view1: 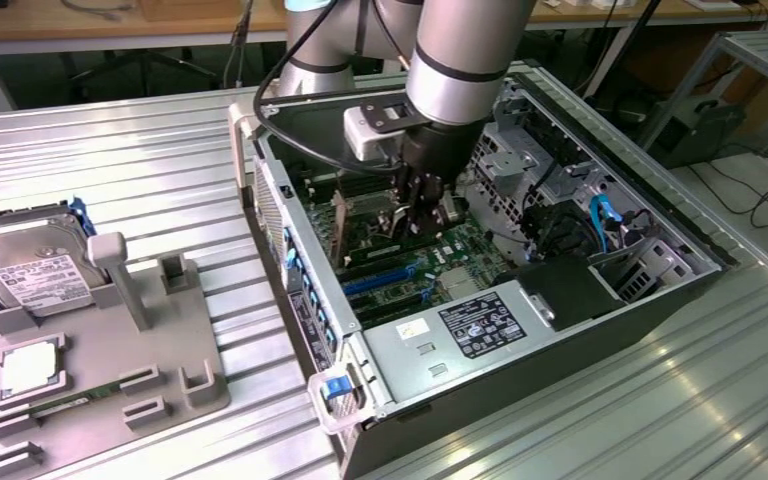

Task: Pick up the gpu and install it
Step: 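Insert the gpu into the slot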

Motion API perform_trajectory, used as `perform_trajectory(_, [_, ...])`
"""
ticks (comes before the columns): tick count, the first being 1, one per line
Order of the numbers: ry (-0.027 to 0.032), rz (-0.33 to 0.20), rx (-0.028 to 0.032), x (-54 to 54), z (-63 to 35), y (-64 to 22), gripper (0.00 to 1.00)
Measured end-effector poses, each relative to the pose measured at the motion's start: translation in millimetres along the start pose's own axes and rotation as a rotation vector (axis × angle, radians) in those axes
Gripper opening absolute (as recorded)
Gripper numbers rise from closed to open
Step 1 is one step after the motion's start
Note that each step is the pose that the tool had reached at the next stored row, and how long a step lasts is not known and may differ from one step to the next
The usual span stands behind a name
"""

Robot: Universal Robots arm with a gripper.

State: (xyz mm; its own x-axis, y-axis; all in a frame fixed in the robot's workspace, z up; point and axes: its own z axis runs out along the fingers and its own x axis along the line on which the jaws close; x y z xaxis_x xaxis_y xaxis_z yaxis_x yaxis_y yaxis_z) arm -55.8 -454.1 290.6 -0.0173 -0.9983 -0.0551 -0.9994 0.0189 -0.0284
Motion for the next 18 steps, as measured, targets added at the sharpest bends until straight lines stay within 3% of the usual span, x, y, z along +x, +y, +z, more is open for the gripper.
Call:
perform_trajectory(9, [0.0004, 0.0, 0.0001, 5.3, 3.3, 3.0, 0.28])
perform_trajectory(18, [0.0055, 0.0, -0.0003, 7.7, 8.2, 8.6, 0.28])
